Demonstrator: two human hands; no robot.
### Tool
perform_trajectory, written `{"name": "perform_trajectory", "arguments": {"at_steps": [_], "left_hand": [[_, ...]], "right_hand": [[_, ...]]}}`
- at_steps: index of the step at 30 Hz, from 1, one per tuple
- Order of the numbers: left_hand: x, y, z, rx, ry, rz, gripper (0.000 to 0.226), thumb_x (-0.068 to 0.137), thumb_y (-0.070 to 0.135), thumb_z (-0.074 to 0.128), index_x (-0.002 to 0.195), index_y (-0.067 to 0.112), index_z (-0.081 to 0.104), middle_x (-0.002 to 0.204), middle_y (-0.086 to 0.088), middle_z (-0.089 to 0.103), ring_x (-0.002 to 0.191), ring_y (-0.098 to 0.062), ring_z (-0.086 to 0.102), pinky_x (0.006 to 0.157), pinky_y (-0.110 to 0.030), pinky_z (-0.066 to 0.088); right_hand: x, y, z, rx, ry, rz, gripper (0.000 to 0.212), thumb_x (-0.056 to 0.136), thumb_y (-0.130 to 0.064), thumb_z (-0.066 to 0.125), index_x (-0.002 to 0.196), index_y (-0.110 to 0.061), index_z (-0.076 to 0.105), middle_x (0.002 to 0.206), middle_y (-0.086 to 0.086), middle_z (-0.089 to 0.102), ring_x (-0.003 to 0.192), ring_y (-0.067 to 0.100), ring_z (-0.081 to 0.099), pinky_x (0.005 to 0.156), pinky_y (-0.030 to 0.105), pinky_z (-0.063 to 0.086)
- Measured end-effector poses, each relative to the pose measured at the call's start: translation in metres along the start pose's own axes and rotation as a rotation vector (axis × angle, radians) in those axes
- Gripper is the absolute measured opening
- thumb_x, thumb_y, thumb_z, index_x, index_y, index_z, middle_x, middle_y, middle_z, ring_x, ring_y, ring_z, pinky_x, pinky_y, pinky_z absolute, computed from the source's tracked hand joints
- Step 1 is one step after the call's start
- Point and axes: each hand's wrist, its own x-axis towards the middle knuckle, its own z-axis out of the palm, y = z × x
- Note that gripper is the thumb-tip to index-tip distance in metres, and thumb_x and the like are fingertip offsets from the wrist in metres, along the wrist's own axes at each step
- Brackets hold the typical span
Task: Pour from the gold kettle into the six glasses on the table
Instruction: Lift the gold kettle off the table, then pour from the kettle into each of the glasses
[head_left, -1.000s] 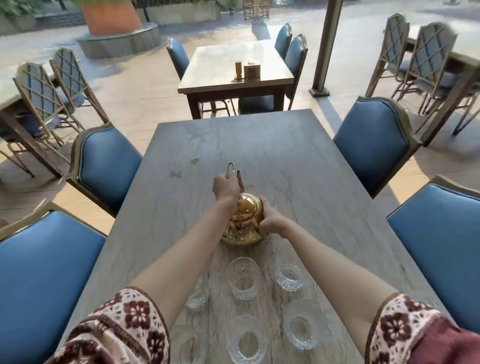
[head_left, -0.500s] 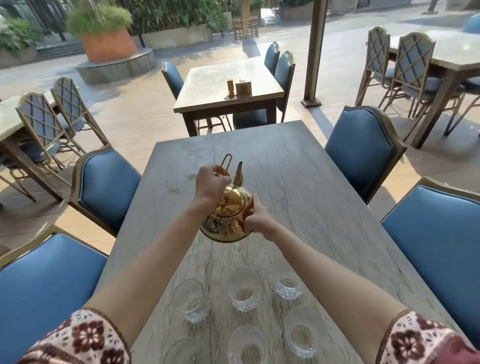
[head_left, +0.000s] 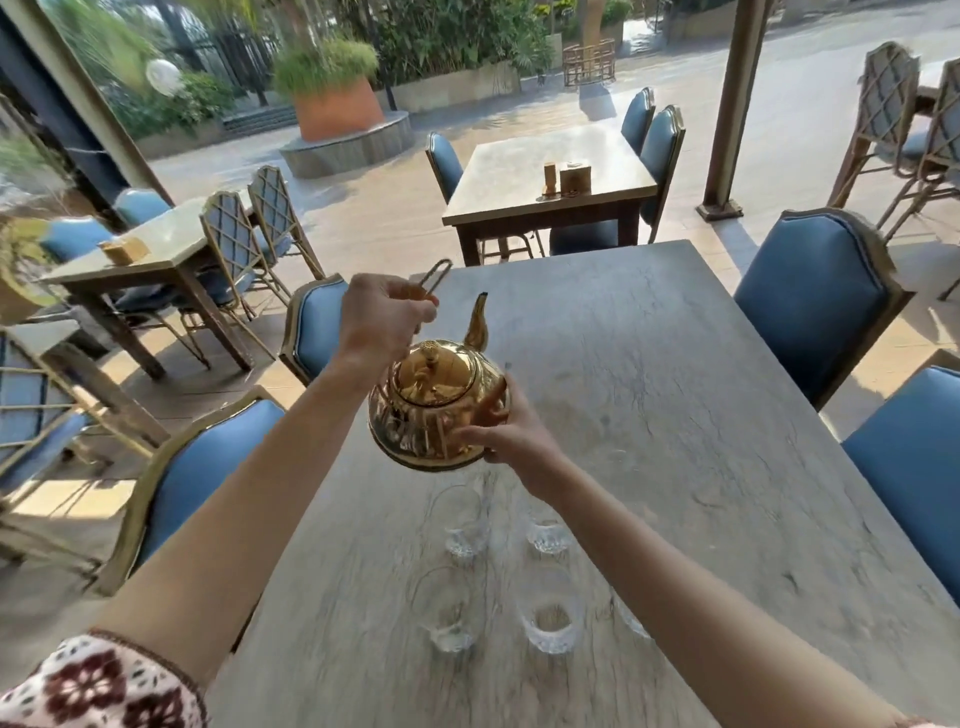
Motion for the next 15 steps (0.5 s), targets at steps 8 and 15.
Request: {"name": "perform_trajectory", "arguments": {"at_steps": [8,15], "left_hand": [[-0.096,-0.04,-0.043,0.358,0.093,0.304,0.025,0.083,0.006,0.065,0.108,0.003,0.069,0.059,0.004,0.059,0.047,0.004,0.054,0.047,-0.002,0.035],[-0.146,-0.067,-0.066,0.609,-0.007,0.456,0.044,0.089,0.015,0.062,0.132,0.005,0.056,0.082,-0.02,0.071,0.071,-0.027,0.065,0.069,-0.034,0.054]], "right_hand": [[-0.081,0.051,0.066,-0.14,0.059,0.056,0.1,0.059,-0.04,0.085,0.144,-0.034,0.035,0.128,0.005,0.062,0.124,0.025,0.058,0.107,0.048,0.05],[-0.141,0.07,0.102,-0.039,-0.044,0.278,0.127,0.07,-0.05,0.082,0.161,-0.033,-0.005,0.144,0.011,0.047,0.135,0.026,0.049,0.119,0.048,0.037]]}}
